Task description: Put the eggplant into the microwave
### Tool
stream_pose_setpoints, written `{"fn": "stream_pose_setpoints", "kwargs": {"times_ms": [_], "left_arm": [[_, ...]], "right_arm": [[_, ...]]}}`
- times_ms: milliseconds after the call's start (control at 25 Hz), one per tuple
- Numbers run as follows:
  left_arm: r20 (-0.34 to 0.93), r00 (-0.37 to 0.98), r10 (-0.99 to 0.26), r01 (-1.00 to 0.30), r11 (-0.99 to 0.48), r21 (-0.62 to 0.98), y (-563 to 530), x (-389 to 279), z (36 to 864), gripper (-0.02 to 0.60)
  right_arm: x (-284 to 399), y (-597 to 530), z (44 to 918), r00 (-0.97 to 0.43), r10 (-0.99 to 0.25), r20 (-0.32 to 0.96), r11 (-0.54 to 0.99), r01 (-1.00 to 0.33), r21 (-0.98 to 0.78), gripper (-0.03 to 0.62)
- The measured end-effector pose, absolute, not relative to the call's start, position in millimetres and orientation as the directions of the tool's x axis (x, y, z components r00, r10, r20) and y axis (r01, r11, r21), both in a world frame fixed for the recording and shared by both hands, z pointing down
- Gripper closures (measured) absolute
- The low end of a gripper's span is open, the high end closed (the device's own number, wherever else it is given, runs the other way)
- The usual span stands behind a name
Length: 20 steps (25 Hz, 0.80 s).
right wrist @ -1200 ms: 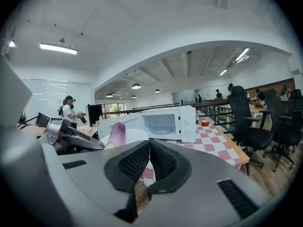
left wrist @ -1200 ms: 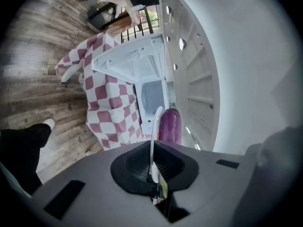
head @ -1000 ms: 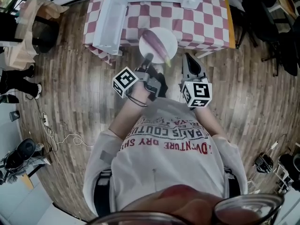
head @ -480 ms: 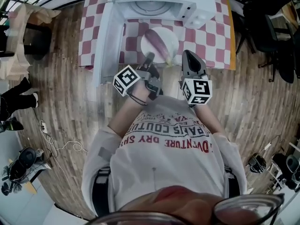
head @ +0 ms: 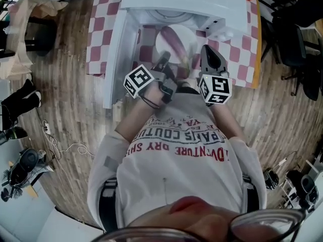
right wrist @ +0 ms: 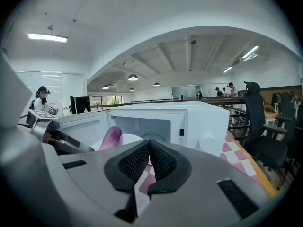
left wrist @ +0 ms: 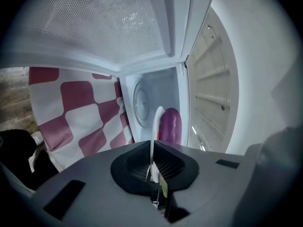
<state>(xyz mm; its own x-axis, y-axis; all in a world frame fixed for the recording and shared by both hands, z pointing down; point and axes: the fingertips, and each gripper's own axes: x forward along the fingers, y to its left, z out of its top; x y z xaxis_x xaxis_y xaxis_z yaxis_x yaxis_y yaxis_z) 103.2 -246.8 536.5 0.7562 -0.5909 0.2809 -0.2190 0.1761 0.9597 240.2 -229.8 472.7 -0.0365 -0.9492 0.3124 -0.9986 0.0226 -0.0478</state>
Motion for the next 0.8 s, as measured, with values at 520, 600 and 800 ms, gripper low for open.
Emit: {"fn": "stream_pose_setpoints", "kwargs": {"times_ms": [520, 600, 800], "left_arm": [[0.283, 0.623, -0.729, -0.15, 0.243, 0.958, -288, 119, 563, 0.549], [0.287, 0.597, -0.749, -0.155, 0.243, 0.958, -294, 120, 570, 0.549], [0.3, 0.538, -0.787, -0.118, 0.282, 0.952, -311, 128, 594, 0.549]], "right_arm": [[250, -276, 509, -0.175, -0.907, 0.384, 0.168, -0.984, -0.052, 0.568], [253, -282, 514, -0.191, -0.903, 0.385, 0.181, -0.982, -0.061, 0.568], [264, -295, 526, -0.209, -0.894, 0.397, 0.193, -0.978, -0.079, 0.568]]}}
